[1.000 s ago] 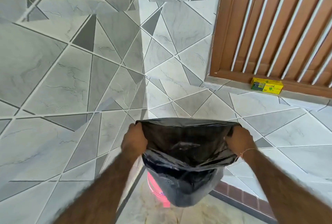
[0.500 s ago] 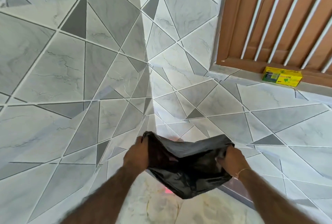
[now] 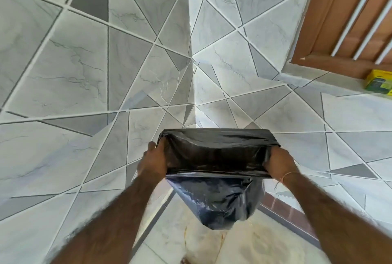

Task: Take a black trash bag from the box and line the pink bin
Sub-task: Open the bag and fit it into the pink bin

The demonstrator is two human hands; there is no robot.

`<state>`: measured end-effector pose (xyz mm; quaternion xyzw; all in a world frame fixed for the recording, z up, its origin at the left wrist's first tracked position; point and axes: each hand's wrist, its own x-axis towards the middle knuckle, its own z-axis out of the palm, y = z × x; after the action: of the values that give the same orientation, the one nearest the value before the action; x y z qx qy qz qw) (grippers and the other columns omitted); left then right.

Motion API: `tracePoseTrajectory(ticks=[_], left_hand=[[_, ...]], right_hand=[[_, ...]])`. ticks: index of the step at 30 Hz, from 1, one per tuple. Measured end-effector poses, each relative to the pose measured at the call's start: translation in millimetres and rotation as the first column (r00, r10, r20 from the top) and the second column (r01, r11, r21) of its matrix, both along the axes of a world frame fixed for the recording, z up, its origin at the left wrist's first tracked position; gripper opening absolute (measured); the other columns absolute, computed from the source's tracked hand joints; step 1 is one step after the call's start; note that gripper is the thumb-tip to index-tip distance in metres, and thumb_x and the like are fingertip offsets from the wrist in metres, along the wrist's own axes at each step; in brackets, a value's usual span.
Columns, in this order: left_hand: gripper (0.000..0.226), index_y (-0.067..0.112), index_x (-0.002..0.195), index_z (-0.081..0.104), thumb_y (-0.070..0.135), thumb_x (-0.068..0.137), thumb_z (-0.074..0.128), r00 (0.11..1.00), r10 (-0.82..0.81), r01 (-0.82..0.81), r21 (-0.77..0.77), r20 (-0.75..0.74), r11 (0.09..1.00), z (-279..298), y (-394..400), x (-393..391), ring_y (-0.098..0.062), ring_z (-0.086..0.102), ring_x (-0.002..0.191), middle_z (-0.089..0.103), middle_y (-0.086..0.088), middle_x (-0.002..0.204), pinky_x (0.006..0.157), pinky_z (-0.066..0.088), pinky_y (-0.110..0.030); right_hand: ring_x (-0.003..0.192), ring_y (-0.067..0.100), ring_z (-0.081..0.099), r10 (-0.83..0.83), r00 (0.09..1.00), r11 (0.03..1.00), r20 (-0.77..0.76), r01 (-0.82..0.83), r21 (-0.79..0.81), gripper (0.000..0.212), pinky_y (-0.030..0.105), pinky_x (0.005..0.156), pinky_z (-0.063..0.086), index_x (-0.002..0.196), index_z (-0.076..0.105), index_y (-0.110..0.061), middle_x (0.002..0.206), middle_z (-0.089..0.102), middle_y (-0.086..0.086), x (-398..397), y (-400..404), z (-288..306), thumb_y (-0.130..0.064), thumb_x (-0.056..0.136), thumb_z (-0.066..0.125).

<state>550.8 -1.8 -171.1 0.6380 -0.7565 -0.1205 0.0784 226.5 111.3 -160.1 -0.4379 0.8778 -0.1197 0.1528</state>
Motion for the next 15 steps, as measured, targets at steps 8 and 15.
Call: tracePoseTrajectory(ticks=[8, 15], left_hand=[[0.055, 0.039, 0.132, 0.023, 0.02, 0.09, 0.055, 0.995, -0.032, 0.028, -0.04, -0.098, 0.999, -0.7, -75.7, 17.8, -0.038, 0.06, 0.098, 0.047, -0.009, 0.111, 0.081, 0.056, -0.052], [0.046, 0.033, 0.137, 0.028, 0.031, 0.095, 0.047, 0.999, -0.033, 0.033, 0.005, -0.023, 0.999, -8.0, -100.4, 18.9, -0.037, 0.057, 0.105, 0.049, -0.011, 0.117, 0.084, 0.049, -0.049]], right_hand=[[0.101, 0.047, 0.064, -0.08, 0.994, 0.997, -0.078, 0.079, -0.013, 0.028, 0.046, 0.086, 0.052, 0.111, 0.06, 0.002, 0.11, 0.067, 0.028, 27.4, -55.0, 0.7, -0.01, 0.086, 0.05], [0.102, 0.045, 0.065, -0.136, 0.99, 0.991, -0.044, 0.135, -0.014, 0.029, 0.045, 0.088, 0.052, 0.108, 0.063, 0.002, 0.111, 0.067, 0.027, 33.1, -78.8, -15.1, -0.015, 0.091, 0.046]])
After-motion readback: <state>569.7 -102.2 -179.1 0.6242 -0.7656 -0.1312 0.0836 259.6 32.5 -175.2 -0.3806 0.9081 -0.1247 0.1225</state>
